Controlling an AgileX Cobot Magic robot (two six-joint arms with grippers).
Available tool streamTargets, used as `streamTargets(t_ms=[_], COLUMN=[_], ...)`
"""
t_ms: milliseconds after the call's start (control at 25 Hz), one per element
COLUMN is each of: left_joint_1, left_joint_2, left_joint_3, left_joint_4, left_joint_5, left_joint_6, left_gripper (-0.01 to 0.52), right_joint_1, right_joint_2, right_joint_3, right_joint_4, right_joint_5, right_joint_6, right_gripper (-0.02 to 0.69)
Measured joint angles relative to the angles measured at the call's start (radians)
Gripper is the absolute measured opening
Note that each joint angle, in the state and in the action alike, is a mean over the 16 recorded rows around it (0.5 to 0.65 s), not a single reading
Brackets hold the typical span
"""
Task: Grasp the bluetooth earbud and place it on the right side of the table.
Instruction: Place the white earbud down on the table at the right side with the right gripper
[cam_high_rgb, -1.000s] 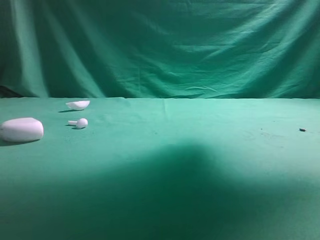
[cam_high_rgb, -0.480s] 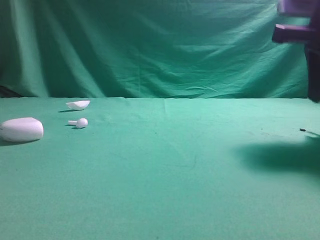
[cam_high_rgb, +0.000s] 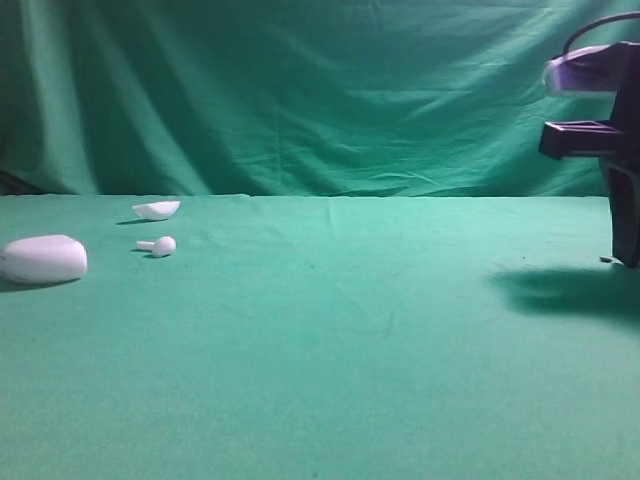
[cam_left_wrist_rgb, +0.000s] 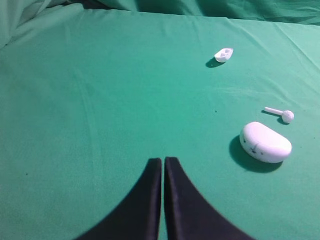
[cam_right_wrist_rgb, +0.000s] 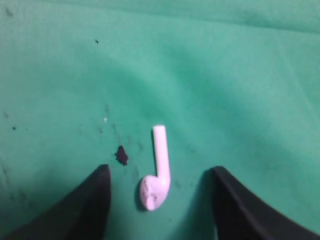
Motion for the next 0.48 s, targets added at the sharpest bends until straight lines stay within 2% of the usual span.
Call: streamTargets(t_ms=[120, 280, 480], left_joint_1=[0.0, 0.0, 0.0], left_joint_2=[0.0, 0.0, 0.0], left_joint_3=[0.0, 0.0, 0.0], left_joint_4=[0.0, 0.0, 0.0], left_joint_5=[0.0, 0.0, 0.0], left_joint_6=[0.0, 0.0, 0.0], left_gripper=[0.0, 0.0, 0.0], right_joint_1=[0.0, -0.001, -0.001], right_joint_2=[-0.035, -0.122, -0.299], right_joint_3=[-0.024, -0.063, -0.11], right_joint_4=[0.001, 0.01, 0.025], right_joint_5=[0.045, 0.127, 0.247], right_joint_6=[0.0, 0.0, 0.001], right_gripper=[0.377, 0.404, 0.356])
